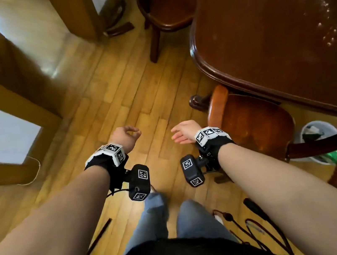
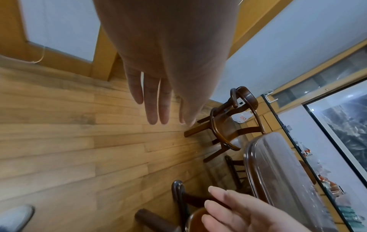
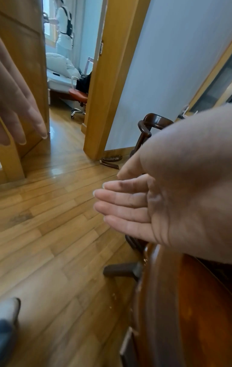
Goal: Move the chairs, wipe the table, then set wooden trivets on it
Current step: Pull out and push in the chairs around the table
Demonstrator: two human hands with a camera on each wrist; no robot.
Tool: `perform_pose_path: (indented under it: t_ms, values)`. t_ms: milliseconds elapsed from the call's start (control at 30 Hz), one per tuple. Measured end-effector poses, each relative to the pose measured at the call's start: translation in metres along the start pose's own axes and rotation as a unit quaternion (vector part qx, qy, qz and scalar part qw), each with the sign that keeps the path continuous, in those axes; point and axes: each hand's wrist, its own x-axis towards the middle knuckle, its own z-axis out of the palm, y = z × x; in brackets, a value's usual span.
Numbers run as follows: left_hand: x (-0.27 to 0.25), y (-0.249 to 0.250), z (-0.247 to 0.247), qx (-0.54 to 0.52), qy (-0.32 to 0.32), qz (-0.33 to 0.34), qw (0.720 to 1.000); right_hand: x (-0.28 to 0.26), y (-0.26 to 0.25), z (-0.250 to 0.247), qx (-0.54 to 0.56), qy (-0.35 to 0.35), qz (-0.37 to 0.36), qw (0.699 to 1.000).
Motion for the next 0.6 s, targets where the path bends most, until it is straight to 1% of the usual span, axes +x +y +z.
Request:
perform_pose_path:
  t_ms: [67,133,233,333,433,533,600]
  values:
    - [0.027,0.003,-0.030,0.006,0.008,0.002,1.000,0.018,-0.032,0.020,0.003,-0.009,-0.004,1.000]
    - [0.052,0.008,-0.053,0.008,0.000,0.005,1.000,0.034,-0.061,0.033,0.003,-0.012,-0.006,1.000]
    - [0.093,0.021,-0.079,-0.012,-0.016,0.011,1.000,0.060,-0.101,0.039,0.000,0.000,-0.009,1.000]
    - [0.140,0.039,-0.102,-0.010,-0.027,0.021,0.999,0.091,-0.142,0.038,-0.003,0.021,0.000,1.000]
    - [0.193,0.068,-0.129,0.013,-0.027,0.038,0.999,0.132,-0.188,0.033,-0.006,0.030,0.000,1.000]
    - [0.245,0.106,-0.161,0.045,-0.028,0.042,0.998,0.170,-0.244,0.023,-0.005,0.028,0.005,1.000]
    - [0.280,0.134,-0.185,0.052,-0.032,0.057,0.996,0.188,-0.286,0.016,0.004,0.026,0.005,1.000]
